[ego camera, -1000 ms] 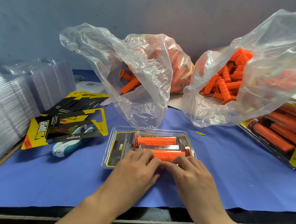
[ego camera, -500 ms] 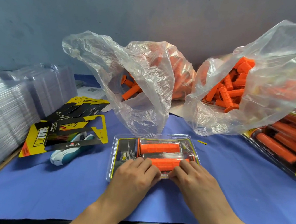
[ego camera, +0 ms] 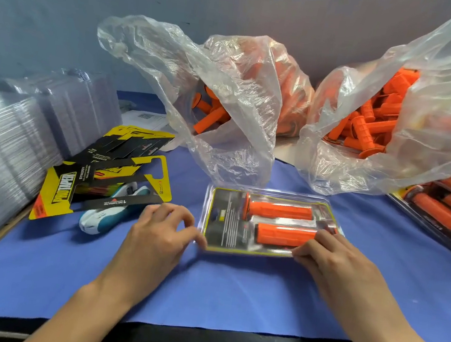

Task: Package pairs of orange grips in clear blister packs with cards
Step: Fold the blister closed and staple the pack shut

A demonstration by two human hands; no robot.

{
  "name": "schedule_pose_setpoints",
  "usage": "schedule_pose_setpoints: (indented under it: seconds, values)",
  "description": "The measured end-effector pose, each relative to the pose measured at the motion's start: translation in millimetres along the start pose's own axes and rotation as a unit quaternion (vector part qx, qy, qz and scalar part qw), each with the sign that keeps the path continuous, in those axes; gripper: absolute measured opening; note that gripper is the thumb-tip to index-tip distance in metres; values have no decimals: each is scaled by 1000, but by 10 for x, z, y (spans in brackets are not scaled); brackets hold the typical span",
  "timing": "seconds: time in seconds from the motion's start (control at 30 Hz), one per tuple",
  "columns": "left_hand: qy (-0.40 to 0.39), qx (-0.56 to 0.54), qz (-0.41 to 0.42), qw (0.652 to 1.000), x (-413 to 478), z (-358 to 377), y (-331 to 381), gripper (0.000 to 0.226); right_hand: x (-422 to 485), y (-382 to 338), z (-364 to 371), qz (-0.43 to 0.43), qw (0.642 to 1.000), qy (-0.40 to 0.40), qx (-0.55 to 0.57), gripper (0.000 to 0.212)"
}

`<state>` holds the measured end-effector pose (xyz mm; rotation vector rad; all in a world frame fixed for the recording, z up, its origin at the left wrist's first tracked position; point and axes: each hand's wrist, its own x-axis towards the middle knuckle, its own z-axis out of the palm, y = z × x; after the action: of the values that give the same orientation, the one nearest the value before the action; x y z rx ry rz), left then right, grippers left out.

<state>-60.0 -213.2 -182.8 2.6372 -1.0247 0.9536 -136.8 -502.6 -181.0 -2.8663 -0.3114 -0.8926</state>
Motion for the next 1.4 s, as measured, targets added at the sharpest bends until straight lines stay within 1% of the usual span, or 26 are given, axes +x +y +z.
schedule_pose_setpoints:
  seconds: [0.07,0.13,0.2,0.27,0.33,0.4,0.5,0.57,0.63,0.73,0.83,0.9,1.03,1.13,1.2,1.27,1.3,1.33,1.4]
  values:
    - [-9,-9,-6,1000,-10,-6,-12,29,-18,-29,15,-6,1000,0,-9,18]
    - [-19,-16,-22,999,5,-3,26,32,-20,-55,27,-14,1000,7,-18,20]
    - [-27,-27,-45,998,14,8,64,29,-15,-61,27,-9,1000,9,-18,21]
    - [-18,-52,-63,996,24,11,110,20,-11,-60,22,-3,1000,11,-23,22]
    - [-8,-74,-53,996,48,15,203,11,-8,-67,21,-4,1000,9,-26,22]
    - [-12,-82,-6,997,80,57,328,15,-6,-74,16,-6,1000,10,-25,21]
    - [-23,-49,70,996,137,152,486,19,4,-84,-1,-8,999,17,-27,22]
    - [-19,-39,84,995,194,196,524,13,6,-96,1,-8,999,22,-28,22]
    - [-18,-37,78,996,241,213,530,10,3,-105,8,-11,999,25,-30,23]
    - [-14,-31,63,997,280,222,532,16,-9,-108,18,-9,998,25,-52,28]
    - [2,-40,50,998,316,202,524,10,21,-191,60,-29,998,34,-52,32]
    - [7,-48,55,997,318,200,533,6,75,-292,114,-54,998,30,-35,29]
    - [-13,-55,49,997,292,204,530,8,173,-415,211,-73,996,1,-43,30]
    - [-54,-71,34,995,254,176,449,16,187,-419,264,-73,997,-5,-39,30]
    - [-60,-72,-8,996,239,118,296,29,182,-408,291,-62,998,5,-23,27]
    - [-34,-72,-110,991,207,35,53,31,171,-393,311,-47,999,18,-4,23]
    - [-24,-44,-163,985,176,11,-99,26,165,-387,320,-42,999,23,2,22]
    - [-24,12,-210,977,137,-5,-250,22,160,-385,328,-38,999,28,7,20]
    - [-64,117,-280,951,46,-33,-471,24,159,-384,338,-34,999,33,13,18]
